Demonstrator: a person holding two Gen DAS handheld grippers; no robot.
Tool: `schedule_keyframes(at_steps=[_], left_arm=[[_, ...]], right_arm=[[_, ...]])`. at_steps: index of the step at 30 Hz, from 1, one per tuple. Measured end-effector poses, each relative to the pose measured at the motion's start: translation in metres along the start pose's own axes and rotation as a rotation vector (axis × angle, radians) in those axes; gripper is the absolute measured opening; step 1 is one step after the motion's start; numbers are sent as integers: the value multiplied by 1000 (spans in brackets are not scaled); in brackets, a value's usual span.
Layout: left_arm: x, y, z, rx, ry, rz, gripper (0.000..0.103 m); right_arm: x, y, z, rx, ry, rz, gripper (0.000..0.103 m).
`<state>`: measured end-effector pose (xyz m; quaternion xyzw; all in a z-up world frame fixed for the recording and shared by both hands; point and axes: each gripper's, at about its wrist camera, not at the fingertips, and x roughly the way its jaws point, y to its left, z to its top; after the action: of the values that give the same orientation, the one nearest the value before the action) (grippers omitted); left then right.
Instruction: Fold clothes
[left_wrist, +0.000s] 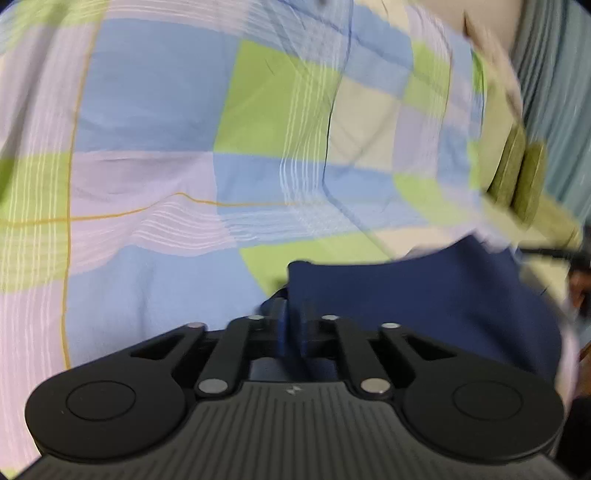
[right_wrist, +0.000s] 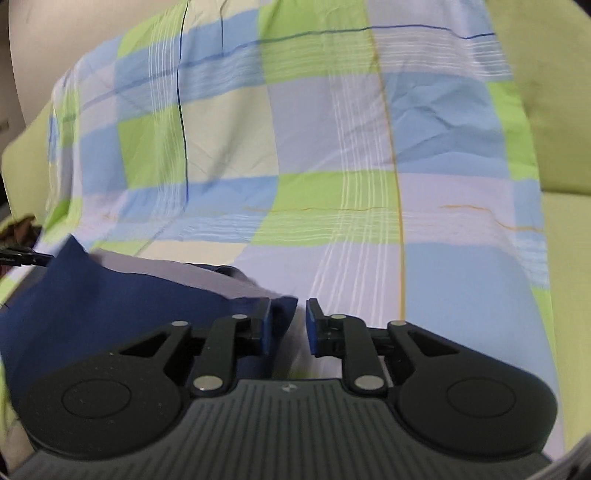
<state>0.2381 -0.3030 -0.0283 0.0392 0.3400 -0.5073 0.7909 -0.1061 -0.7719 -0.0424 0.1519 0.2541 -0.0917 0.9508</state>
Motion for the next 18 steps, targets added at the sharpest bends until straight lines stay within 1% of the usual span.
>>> schedule_keyframes(at_steps=[1, 3, 6, 9, 11, 12, 13, 14, 15, 18], left_arm=[[0, -1, -1, 12, 1, -3, 38], [3, -7, -3, 51, 25, -3, 38], [12, -14, -7, 107, 50, 4, 38], [24, -17, -7, 124, 53, 14, 38], [31, -18, -6, 130, 65, 20, 38], [37, -20, -7, 145, 73, 34, 38], [41, -21, -7, 149, 76, 34, 30], [42, -21, -7, 146, 74, 32, 4], [42, -22, -7, 144, 65, 31, 0], [38, -24, -9, 133, 28, 36, 0]], right_arm=[[-6, 1, -4, 12, -11, 7, 27], [-10, 0, -6, 32, -20, 22, 27], [-8, 3, -11, 36, -5, 39, 30], [-7, 4, -16, 37, 15, 38, 33], [-5, 2, -17, 52, 10, 48, 35], [-4, 1, -17, 64, 5, 59, 37], [-2, 0, -16, 73, 3, 71, 39], [0, 0, -15, 77, 3, 81, 41], [2, 0, -15, 75, 9, 86, 41], [7, 2, -15, 65, 12, 83, 41]])
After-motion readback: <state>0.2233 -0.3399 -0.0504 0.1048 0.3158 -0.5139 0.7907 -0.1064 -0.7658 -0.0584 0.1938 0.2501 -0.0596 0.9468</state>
